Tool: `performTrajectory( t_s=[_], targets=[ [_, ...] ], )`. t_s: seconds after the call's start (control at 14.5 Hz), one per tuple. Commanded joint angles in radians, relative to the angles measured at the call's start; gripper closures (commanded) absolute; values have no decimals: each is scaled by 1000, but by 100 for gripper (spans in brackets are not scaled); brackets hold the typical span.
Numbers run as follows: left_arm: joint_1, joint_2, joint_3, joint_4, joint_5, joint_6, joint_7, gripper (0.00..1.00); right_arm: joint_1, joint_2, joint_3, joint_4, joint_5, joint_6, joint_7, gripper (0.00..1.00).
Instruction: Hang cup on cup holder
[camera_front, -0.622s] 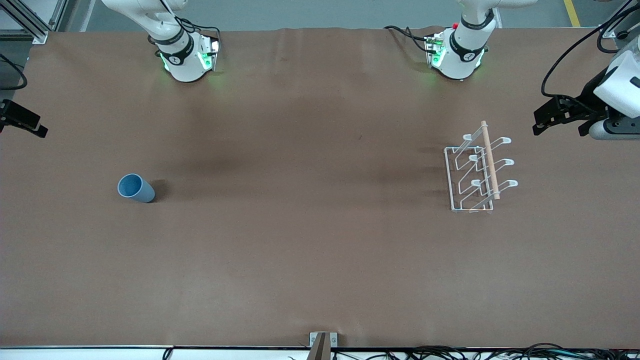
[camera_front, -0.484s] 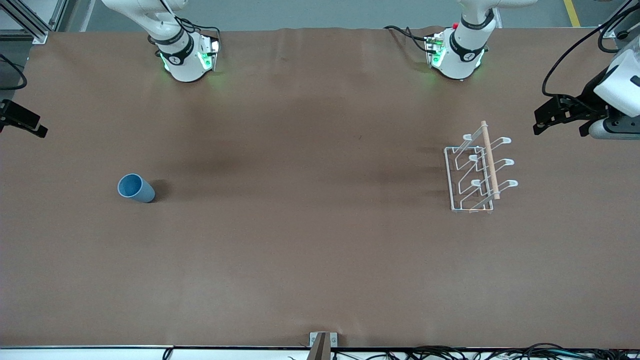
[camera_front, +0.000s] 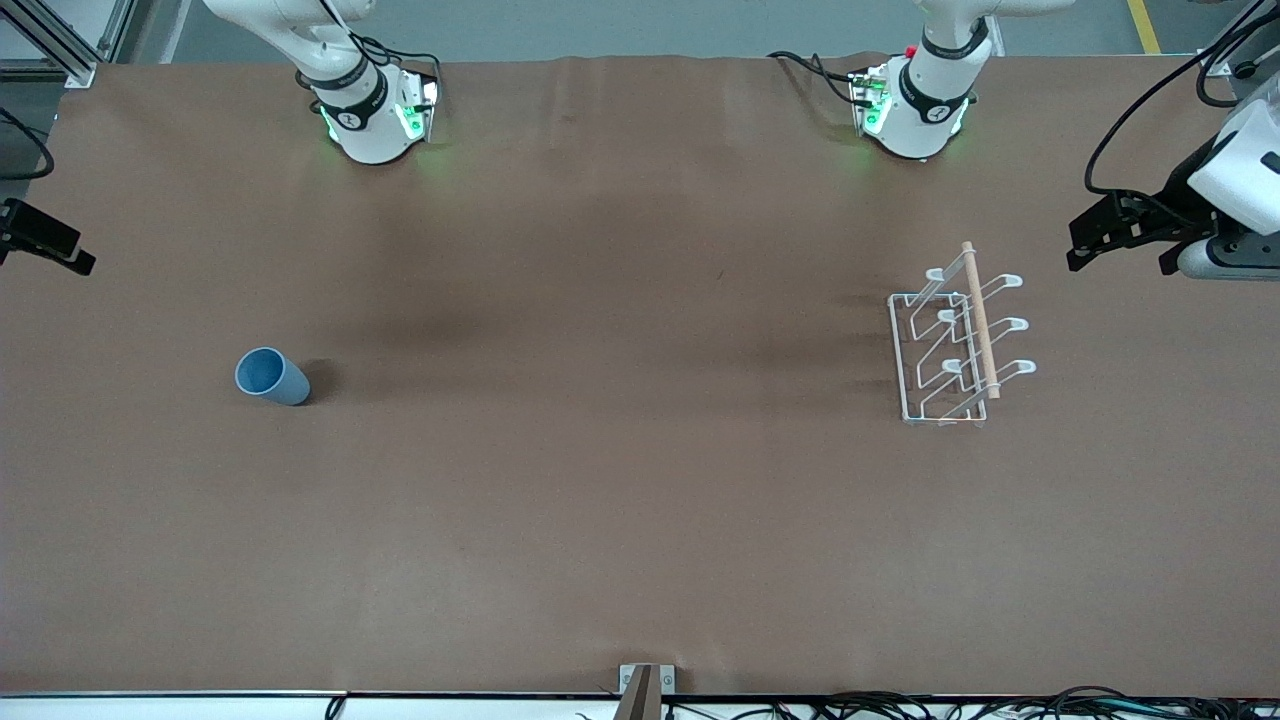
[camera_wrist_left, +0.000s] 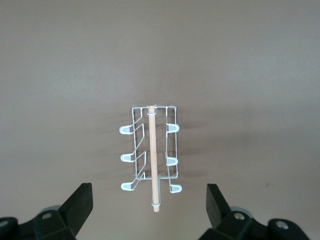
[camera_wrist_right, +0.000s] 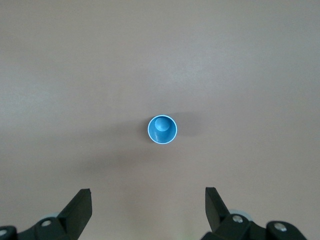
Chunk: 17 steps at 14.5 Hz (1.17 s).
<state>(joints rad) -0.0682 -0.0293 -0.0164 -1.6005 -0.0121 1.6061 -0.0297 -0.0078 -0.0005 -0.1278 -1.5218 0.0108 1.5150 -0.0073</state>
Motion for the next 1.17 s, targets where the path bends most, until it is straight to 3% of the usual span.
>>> performTrajectory(
  t_s=[0.0, 0.55, 1.11],
  targets=[
    [-9, 5, 7, 13, 20, 5, -30, 0, -9, -4, 4, 3, 5, -9, -10, 0],
    [-9, 6, 6, 11, 20, 6, -30, 0, -37, -1, 4, -58, -18, 20, -80, 0],
    [-10, 8, 4, 13, 20, 5, -30, 0, -41, 51, 4, -375, -18, 388, -120, 0]
  ],
)
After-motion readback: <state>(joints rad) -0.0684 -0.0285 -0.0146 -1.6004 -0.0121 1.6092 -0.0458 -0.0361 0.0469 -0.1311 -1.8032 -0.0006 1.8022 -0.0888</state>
